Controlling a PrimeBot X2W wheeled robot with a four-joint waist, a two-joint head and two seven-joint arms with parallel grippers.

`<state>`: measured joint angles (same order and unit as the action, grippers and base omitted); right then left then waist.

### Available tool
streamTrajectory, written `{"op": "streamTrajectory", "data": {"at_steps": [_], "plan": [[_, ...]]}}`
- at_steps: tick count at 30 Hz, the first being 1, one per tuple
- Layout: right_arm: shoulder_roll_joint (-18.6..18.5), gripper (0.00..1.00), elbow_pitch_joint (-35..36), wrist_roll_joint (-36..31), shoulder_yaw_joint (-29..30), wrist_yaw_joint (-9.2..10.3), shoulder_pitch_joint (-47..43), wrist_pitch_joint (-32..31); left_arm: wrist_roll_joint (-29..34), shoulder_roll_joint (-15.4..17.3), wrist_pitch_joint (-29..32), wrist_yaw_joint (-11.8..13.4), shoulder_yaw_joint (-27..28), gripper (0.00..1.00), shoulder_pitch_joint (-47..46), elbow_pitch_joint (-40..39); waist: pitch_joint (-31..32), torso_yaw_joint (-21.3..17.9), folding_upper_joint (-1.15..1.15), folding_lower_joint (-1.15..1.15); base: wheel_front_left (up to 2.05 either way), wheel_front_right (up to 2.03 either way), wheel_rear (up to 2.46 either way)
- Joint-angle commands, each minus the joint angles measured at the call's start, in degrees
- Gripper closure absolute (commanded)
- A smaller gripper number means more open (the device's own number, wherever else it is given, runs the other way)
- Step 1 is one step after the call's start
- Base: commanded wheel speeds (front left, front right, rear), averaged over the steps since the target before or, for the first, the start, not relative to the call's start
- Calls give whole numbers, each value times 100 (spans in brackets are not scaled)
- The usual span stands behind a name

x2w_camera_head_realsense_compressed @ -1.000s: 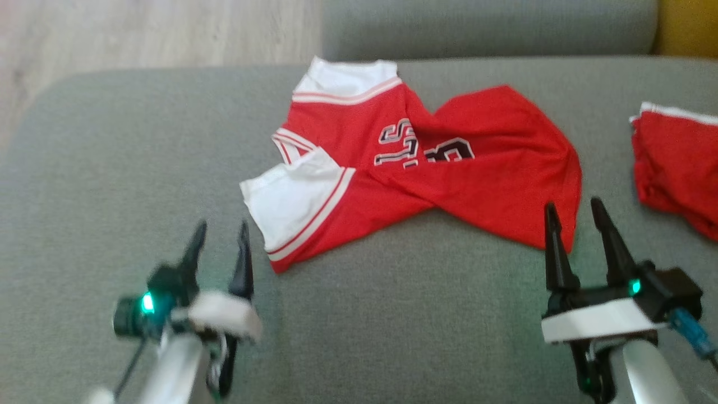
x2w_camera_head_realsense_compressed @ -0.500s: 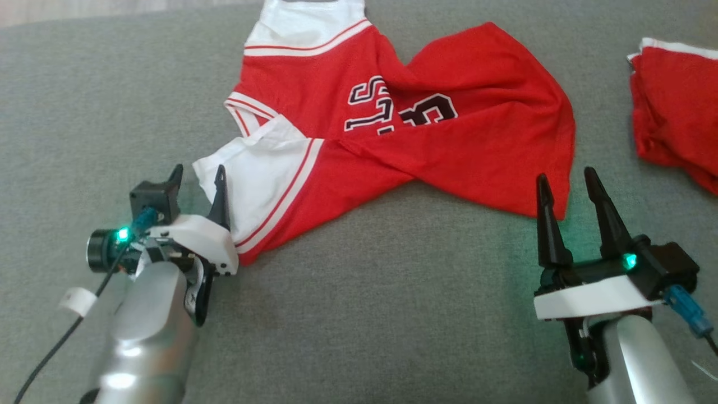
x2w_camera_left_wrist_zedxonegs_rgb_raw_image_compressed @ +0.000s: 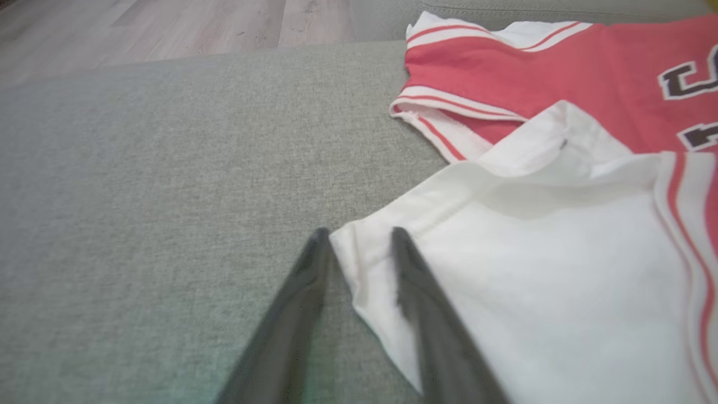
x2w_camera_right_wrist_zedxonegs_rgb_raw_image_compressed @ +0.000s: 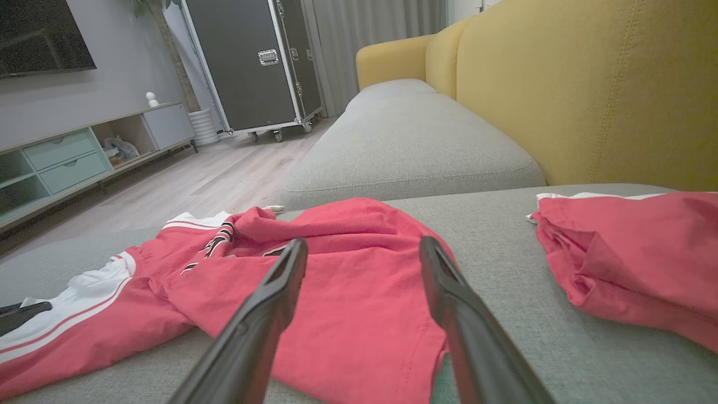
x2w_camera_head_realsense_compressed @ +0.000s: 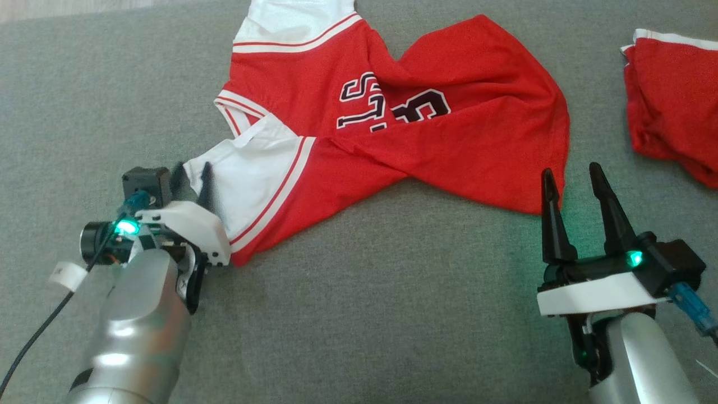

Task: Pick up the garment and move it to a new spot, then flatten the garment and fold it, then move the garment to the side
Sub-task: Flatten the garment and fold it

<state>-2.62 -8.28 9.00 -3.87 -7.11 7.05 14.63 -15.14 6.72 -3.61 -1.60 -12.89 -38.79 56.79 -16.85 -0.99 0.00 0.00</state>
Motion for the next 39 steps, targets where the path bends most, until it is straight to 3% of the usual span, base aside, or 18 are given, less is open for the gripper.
{"op": "streamTrajectory", "data": {"at_steps": [1,11,21,25,32,39], "plan": [[-26,0,156,4,-106,-37,127,37,-25,149,-8,-30,111,100,-40,11,16,20,0,0,0,0,0],[-26,0,-167,-162,103,-37,129,37,90,187,-1076,-228,-50,100,39,-660,367,151,0,0,0,0,0],[-26,0,-1498,-334,464,-37,124,-254,154,328,-1137,-428,122,100,1312,-3306,837,321,0,0,0,0,0],[-26,0,-2002,-57,576,-37,279,-372,187,333,-1138,-485,105,100,1771,-3953,908,405,0,0,0,0,0],[-26,0,-3041,677,511,-37,799,-313,193,314,-1138,-535,-43,100,2082,-4197,929,530,0,0,0,0,0],[-26,0,-3929,887,201,-37,1122,-214,182,214,-1138,-545,-24,100,2156,-4228,944,579,0,0,0,0,0]]}}
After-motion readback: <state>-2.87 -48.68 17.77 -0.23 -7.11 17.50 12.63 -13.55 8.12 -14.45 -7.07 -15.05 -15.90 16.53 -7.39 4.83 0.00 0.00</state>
